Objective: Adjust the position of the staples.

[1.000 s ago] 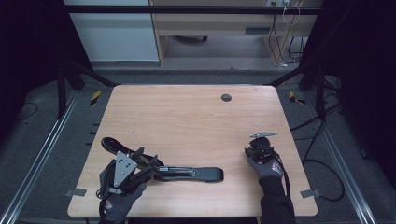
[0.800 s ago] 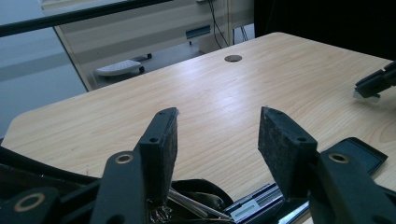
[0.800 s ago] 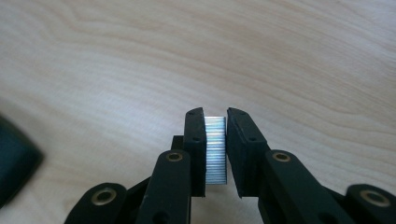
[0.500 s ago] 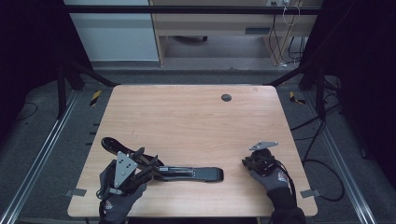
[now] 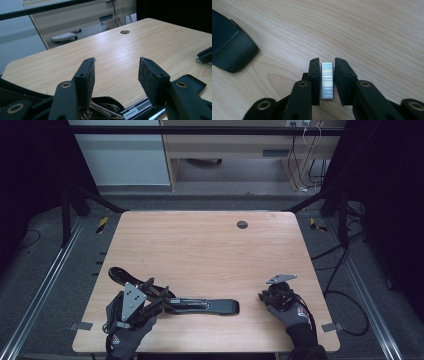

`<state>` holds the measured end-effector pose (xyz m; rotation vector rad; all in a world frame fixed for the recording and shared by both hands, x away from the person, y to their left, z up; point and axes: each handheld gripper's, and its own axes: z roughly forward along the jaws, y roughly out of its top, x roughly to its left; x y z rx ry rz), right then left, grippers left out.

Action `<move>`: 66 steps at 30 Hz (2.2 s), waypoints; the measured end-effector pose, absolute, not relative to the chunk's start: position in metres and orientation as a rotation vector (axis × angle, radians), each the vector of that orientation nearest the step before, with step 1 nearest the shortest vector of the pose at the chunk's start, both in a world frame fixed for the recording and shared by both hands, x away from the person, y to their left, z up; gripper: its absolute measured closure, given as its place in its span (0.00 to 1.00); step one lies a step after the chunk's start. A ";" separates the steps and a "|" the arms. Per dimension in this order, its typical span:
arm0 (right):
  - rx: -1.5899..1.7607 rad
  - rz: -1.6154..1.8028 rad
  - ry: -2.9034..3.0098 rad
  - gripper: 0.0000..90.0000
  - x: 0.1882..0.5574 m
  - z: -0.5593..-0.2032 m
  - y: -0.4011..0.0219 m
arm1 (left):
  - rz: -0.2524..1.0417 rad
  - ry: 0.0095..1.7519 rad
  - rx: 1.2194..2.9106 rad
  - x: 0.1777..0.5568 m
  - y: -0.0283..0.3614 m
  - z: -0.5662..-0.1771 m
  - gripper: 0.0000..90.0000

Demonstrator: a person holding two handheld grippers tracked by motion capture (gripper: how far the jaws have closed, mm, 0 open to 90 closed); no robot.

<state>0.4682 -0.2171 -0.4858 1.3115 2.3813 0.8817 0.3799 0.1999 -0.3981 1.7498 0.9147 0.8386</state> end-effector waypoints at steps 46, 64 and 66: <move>1.308 0.949 2.317 0.79 0.460 -0.474 -0.217 | 0.980 1.071 1.498 0.385 0.282 -0.335 0.50; 1.276 0.934 2.326 0.79 0.458 -0.466 -0.220 | 1.024 1.223 1.472 0.373 0.331 -0.369 0.50; 1.296 0.937 2.331 0.79 0.458 -0.467 -0.219 | 1.013 1.243 1.489 0.375 0.332 -0.378 0.50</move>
